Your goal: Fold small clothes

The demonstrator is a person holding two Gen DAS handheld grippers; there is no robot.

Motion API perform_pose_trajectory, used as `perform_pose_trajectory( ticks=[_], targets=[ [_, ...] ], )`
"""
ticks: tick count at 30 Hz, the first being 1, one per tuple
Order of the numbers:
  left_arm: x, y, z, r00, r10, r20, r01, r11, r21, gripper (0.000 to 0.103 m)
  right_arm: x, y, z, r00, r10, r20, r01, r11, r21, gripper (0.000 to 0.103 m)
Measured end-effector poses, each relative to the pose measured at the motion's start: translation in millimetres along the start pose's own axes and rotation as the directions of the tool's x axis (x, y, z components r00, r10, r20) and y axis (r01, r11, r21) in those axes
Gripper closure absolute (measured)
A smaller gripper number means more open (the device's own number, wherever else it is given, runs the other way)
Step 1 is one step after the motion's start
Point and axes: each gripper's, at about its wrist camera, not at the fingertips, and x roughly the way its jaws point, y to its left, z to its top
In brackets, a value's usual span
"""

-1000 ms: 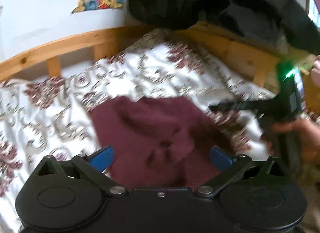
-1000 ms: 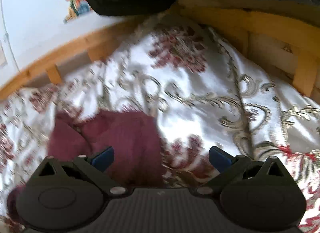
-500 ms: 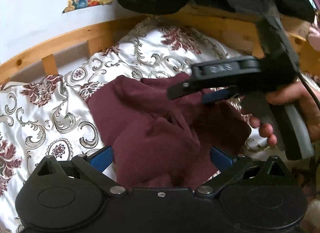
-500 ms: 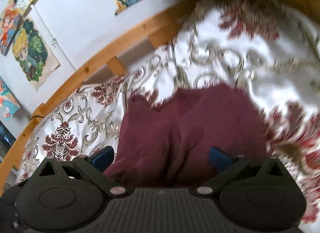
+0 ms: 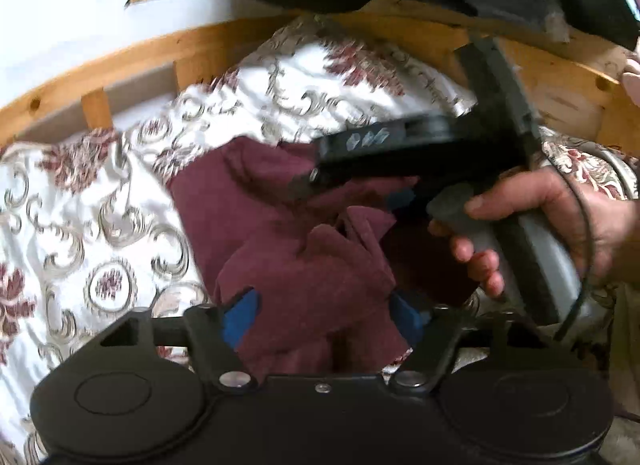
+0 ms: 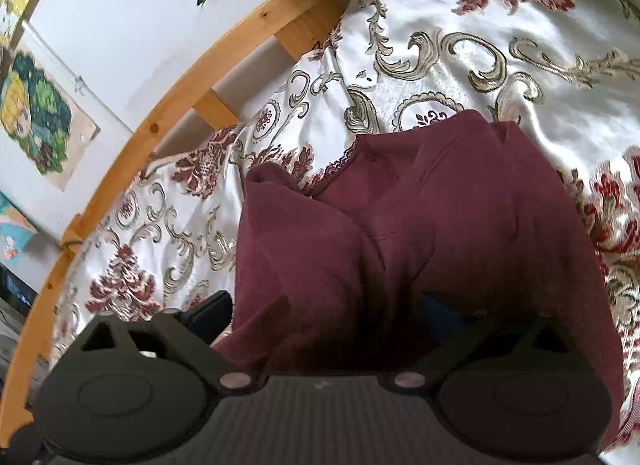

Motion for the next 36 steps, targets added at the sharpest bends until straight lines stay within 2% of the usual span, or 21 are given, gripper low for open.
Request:
perform_pose_trajectory(
  ticks=[1,2,3,4,5,6,7,9,14,18,28,36],
  targets=[
    [0,-1,0,1.0,-0.003,0.01,0.003,1.0,0.003,0.043,0,1,-1,1.0,-0.018,0.007,0.018,1.0,-0.021,0.024],
    [-1,-2,1,1.0,-0.003,0.014,0.003,1.0,0.007,0.048,-2,2,-2,0.999,-0.037,0.013,0.037,0.999,-0.037,0.035],
    [-1,-3,1,1.0,0.001,0.018,-0.002,1.0,0.016,0.058,-2,3,-2,0.998,-0.052,0.022,0.053,0.997,-0.05,0.04],
    [-2,-4,1,1.0,0.008,0.024,-0.009,1.0,0.025,0.067,-3,3,-1,0.998,-0.061,0.035,0.063,0.996,-0.058,0.054],
    [-2,-6,1,0.999,0.012,0.033,-0.013,0.999,0.034,0.072,-5,2,-1,0.997,-0.064,0.049,0.066,0.996,-0.06,0.067],
    [-3,-7,0,0.999,0.01,0.041,-0.012,0.999,0.04,0.078,-8,1,1,0.996,-0.064,0.069,0.069,0.996,-0.063,0.076],
    [-3,-8,0,0.999,0.009,0.049,-0.011,0.999,0.043,0.083,-11,0,2,0.994,-0.062,0.086,0.068,0.995,-0.067,0.08],
    [-2,-10,-1,0.998,-0.003,0.058,0.001,0.999,0.042,0.085,-17,0,5,0.99,-0.059,0.126,0.071,0.993,-0.093,0.089],
    [3,-22,0,0.996,-0.045,0.071,0.042,0.998,0.047,0.088,-34,4,13,0.977,-0.066,0.201,0.095,0.986,-0.139,0.093],
    [11,-38,-1,0.994,-0.08,0.076,0.075,0.995,0.062,0.089,-48,-1,17,0.967,-0.096,0.236,0.128,0.984,-0.125,0.094],
    [25,-61,-4,0.987,-0.137,0.08,0.133,0.99,0.056,0.09,-68,-24,17,0.944,-0.22,0.247,0.235,0.971,-0.033,0.093],
    [29,-60,-5,0.985,-0.151,0.081,0.147,0.987,0.058,0.09,-70,-28,16,0.94,-0.245,0.239,0.259,0.966,-0.028,0.094]
  ],
)
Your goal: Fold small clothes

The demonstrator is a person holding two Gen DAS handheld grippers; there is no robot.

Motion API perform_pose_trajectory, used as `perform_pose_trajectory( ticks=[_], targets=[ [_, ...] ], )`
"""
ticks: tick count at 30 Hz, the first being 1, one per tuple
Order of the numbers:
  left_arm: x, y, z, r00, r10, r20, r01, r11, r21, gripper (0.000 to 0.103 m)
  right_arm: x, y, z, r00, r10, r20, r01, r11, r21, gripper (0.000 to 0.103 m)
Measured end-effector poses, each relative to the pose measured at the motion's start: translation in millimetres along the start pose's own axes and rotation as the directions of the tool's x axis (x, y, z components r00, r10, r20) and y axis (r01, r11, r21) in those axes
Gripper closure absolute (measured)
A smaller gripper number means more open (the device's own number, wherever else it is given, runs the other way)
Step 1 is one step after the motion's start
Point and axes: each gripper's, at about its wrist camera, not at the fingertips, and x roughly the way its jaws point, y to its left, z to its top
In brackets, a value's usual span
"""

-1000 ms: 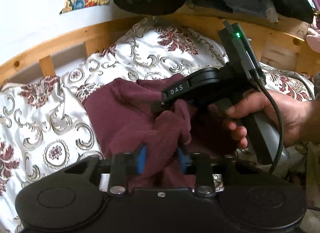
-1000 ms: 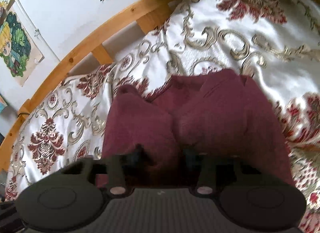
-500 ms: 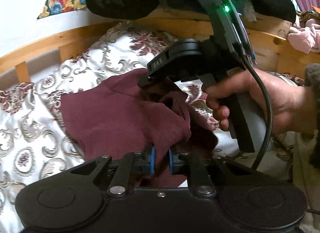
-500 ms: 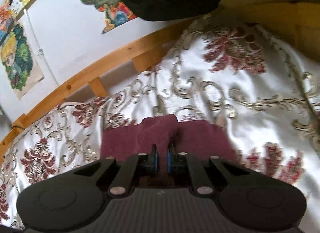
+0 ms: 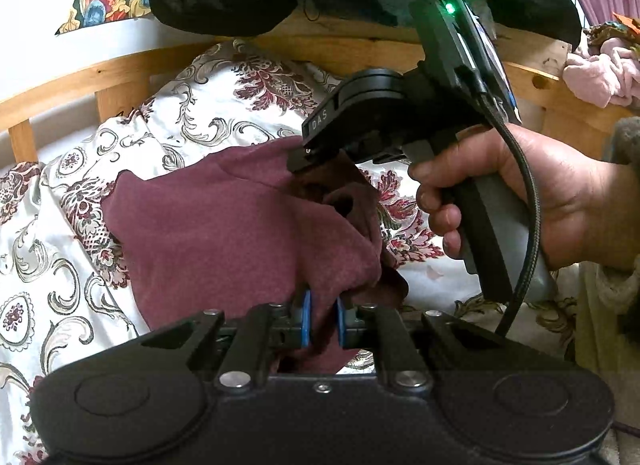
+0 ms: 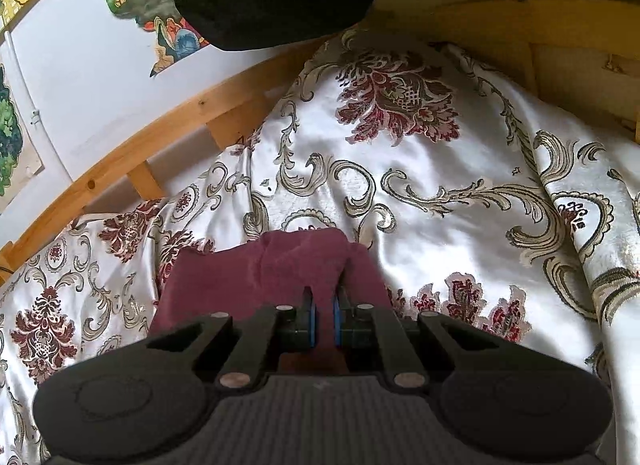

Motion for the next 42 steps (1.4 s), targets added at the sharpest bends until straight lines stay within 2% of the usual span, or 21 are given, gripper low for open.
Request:
perform_pose_trajectory(
  ticks=[8,16,19,40,42],
  targets=[
    [4,1,0,1.0,-0.013,-0.014,0.013,1.0,0.009,0.089,3,-6,-5,0.998,-0.047,-0.047,0.047,0.999,0.005,0.093],
    [-1,1,-2,1.0,-0.025,-0.007,0.025,0.999,0.021,0.084,15,-13,-8,0.996,-0.047,-0.08,0.049,0.998,0.034,0.091],
    [-3,2,-2,1.0,-0.029,-0.004,0.029,0.999,0.017,0.08,16,-15,-9,0.995,-0.045,-0.086,0.048,0.998,0.036,0.088],
    [-6,1,-3,0.999,-0.034,-0.019,0.034,0.999,0.02,0.069,17,-19,-13,0.994,-0.035,-0.103,0.041,0.998,0.057,0.069],
    [-7,2,-3,0.999,-0.038,-0.017,0.038,0.999,0.016,0.065,18,-20,-13,0.994,-0.033,-0.106,0.04,0.997,0.062,0.063]
  ],
)
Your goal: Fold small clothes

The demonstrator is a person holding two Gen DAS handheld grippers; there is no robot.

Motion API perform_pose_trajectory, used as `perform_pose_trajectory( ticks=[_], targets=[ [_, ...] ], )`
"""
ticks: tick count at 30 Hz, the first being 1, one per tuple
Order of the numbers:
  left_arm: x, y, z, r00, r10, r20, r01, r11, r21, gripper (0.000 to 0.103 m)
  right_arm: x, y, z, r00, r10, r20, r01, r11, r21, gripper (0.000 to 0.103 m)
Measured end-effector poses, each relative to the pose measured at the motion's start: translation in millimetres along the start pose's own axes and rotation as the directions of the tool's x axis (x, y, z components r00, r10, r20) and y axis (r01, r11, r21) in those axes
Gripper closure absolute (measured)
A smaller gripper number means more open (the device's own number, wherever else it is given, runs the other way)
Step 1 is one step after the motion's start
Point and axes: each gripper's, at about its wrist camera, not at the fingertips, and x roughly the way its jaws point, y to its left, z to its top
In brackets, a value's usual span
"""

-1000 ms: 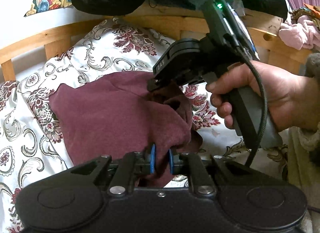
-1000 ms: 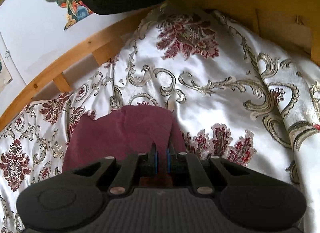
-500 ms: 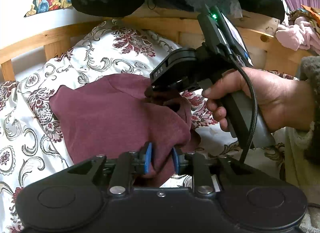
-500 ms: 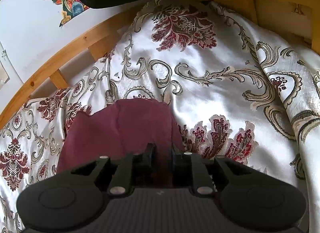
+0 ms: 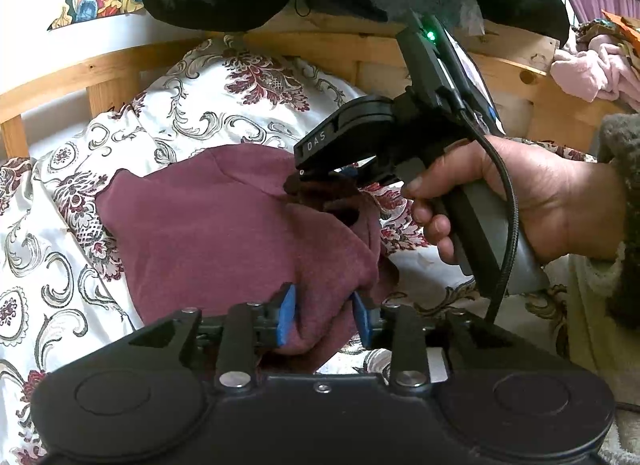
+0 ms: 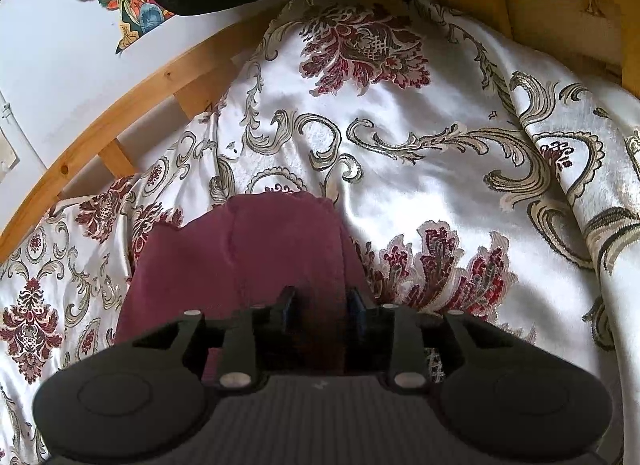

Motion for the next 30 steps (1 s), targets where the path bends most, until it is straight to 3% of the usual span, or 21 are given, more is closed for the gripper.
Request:
perform_pose_trajectory(
  ticks=[2,5,9,17,23,26,30],
  targets=[
    [-2,2,1,1.0,-0.01,0.006,0.01,1.0,-0.015,0.058,0,-1,0,1.0,0.004,-0.003,-0.004,1.0,0.01,0.056],
    [-10,8,1,0.999,-0.015,0.035,0.017,0.998,-0.06,0.038,-2,-3,1,1.0,0.011,-0.005,-0.011,1.0,0.027,0.041],
    [-24,22,1,0.994,0.039,0.104,-0.023,0.989,-0.147,0.001,-3,-5,1,1.0,0.015,-0.002,-0.015,0.999,0.05,0.021],
    [-31,47,3,0.989,0.067,0.134,-0.021,0.947,-0.321,0.001,3,-4,0,0.999,-0.015,-0.036,0.017,0.999,0.045,0.012],
    [-35,67,1,0.984,0.1,0.149,-0.023,0.893,-0.45,0.001,5,-2,-1,0.997,-0.024,-0.069,0.026,0.999,0.031,0.001],
    [-31,83,-2,0.986,0.14,0.088,-0.07,0.837,-0.543,0.001,8,3,-2,0.995,-0.035,-0.096,0.035,0.999,-0.002,0.0],
    [-22,110,-16,0.991,0.129,-0.02,-0.106,0.708,-0.698,0.001,12,5,-4,0.99,-0.067,-0.128,0.063,0.997,-0.032,0.0]
  ],
)
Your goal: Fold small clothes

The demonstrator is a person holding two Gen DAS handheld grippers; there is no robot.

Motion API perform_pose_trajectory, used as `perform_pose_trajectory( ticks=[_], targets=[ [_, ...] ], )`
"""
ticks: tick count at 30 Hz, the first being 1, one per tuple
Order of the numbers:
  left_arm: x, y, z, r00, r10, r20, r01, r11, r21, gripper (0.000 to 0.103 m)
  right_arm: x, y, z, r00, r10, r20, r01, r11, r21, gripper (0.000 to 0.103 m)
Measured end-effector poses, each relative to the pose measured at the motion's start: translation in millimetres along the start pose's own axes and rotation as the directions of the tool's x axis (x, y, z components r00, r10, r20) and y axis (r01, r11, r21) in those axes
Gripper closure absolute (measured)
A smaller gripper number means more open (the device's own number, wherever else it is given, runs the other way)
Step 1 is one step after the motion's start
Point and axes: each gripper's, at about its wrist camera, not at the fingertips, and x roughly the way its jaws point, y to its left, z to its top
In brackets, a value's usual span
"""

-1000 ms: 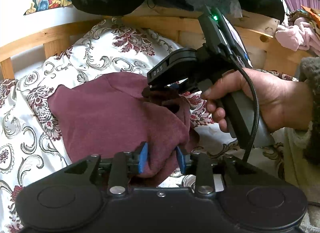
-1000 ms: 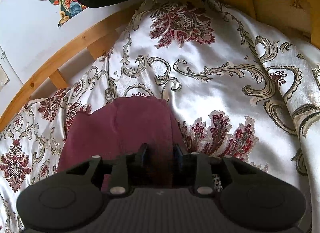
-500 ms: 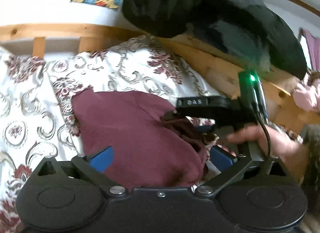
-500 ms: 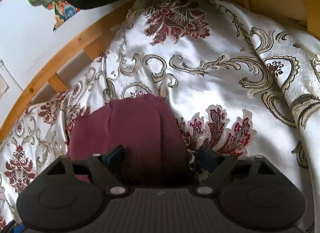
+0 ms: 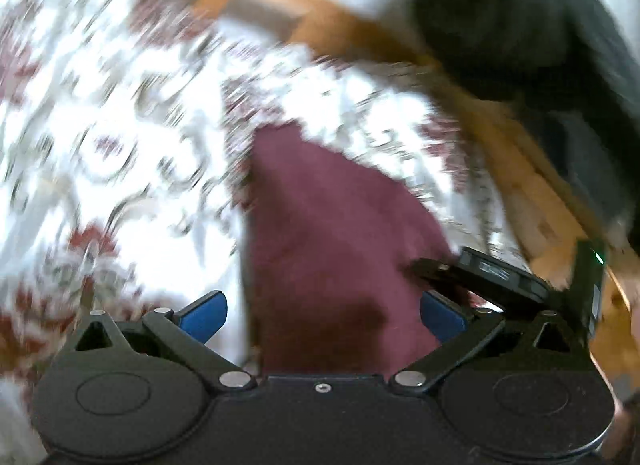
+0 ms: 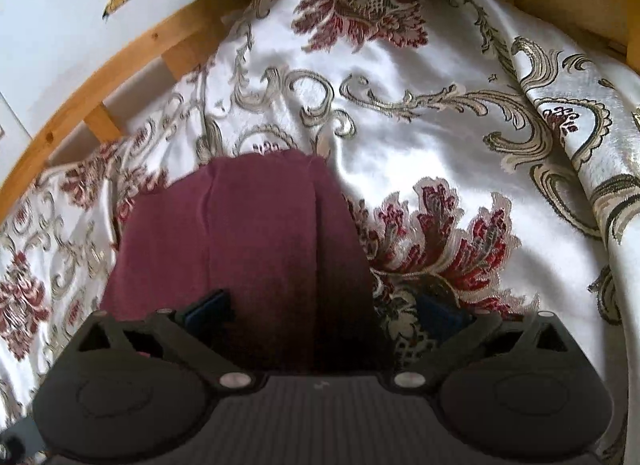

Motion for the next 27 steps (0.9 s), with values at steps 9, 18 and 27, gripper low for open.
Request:
perform_pose_trajectory(
  ticks=[9,18,27],
  targets=[
    [22,17,-8,0.989,0.055,-0.14,-0.061,0.997,-0.039,0.001,4,3,-5,1.0,-0.025,-0.007,0.025,0.999,-0.036,0.0],
    [31,0,-22,0.98,0.132,-0.149,-0.108,0.981,0.158,0.0,-4,-9,-2,1.0,0.025,0.006,-0.025,0.997,0.075,0.0],
    [31,2,-19,0.981,0.117,-0.157,-0.097,0.987,0.128,0.0,-14,-6,5,0.985,0.091,0.148,-0.097,0.995,0.033,0.016]
  ],
)
